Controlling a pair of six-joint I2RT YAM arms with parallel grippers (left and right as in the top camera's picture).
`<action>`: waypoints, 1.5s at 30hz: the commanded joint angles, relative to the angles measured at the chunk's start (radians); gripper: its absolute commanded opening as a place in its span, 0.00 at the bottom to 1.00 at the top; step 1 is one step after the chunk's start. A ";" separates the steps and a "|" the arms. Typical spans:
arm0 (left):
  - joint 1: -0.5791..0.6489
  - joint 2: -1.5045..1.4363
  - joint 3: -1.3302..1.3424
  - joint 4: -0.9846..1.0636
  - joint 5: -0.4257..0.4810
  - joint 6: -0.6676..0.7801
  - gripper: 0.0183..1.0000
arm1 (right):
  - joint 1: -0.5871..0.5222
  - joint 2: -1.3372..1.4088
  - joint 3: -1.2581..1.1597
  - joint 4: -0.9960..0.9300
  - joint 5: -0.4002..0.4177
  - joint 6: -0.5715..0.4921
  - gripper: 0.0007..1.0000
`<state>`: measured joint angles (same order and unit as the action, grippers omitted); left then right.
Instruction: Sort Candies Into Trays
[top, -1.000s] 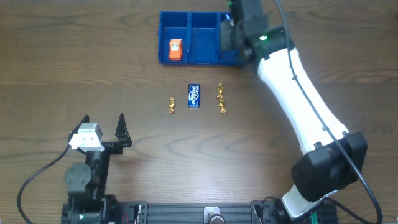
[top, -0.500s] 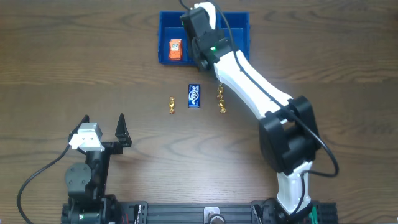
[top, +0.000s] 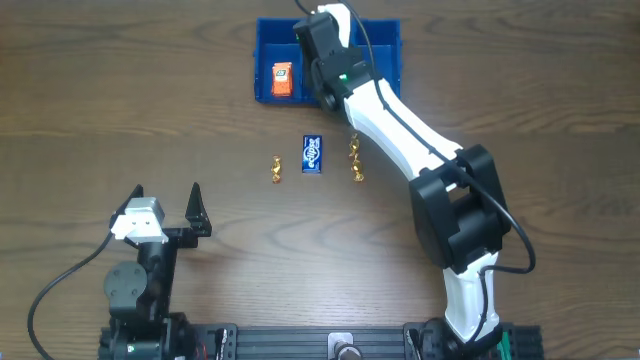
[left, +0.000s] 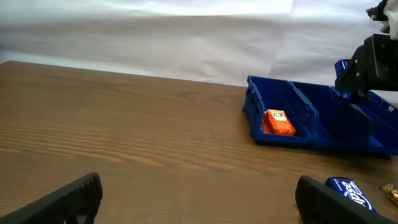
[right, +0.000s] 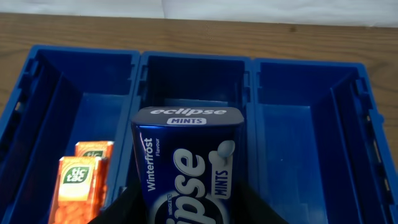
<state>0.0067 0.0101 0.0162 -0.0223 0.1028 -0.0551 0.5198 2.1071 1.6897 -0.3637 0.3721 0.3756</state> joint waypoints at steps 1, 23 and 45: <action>0.006 -0.006 -0.011 -0.048 0.000 -0.004 1.00 | -0.006 0.018 0.011 0.024 0.020 0.018 0.23; 0.006 -0.006 -0.011 -0.048 0.000 -0.004 1.00 | 0.151 -0.135 0.013 -0.451 -0.055 0.255 1.00; 0.006 -0.006 -0.011 -0.048 0.000 -0.004 1.00 | 0.163 0.107 -0.067 -0.454 -0.193 0.332 0.99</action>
<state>0.0067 0.0101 0.0166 -0.0227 0.1024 -0.0551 0.7013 2.2032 1.6276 -0.8139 0.1829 0.6815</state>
